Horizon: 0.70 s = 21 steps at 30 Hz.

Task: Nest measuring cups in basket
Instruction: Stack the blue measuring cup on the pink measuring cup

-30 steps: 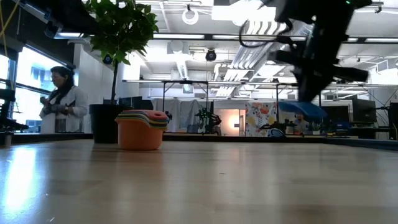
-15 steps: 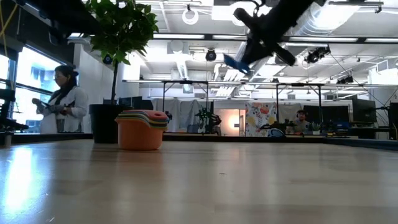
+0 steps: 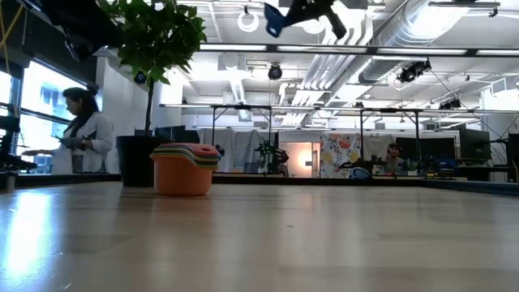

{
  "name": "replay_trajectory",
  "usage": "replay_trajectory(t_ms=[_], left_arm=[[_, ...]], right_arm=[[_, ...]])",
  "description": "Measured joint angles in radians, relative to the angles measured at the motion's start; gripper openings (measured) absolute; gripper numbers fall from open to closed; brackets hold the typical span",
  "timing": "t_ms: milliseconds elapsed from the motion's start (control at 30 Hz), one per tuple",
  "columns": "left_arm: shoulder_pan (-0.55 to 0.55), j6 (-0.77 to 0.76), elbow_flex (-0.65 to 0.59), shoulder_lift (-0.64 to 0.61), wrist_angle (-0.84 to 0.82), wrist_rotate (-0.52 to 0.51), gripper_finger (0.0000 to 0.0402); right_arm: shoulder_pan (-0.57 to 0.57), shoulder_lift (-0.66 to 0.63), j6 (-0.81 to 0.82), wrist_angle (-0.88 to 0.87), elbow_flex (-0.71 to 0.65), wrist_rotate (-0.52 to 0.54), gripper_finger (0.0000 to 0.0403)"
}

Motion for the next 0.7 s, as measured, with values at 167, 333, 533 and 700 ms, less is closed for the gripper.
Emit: replay_trajectory(t_ms=[167, 333, 533, 700], left_arm=[[0.000, 0.026, 0.000, -0.003, -0.028, 0.005, 0.0058], [0.000, 0.026, 0.000, -0.003, -0.084, 0.005, 0.0058], [0.000, 0.024, 0.000, -0.003, -0.136, 0.006, 0.0058], [0.000, 0.024, 0.000, -0.003, -0.159, 0.026, 0.0058]], right_arm=[[0.001, 0.130, -0.038, -0.029, 0.165, -0.036, 0.0000], [0.016, 0.294, -0.039, -0.143, 0.361, -0.069, 0.0000], [0.041, 0.500, -0.034, -0.334, 0.606, -0.159, 0.0000], [0.056, 0.636, -0.018, -0.454, 0.766, -0.223, 0.0000]])
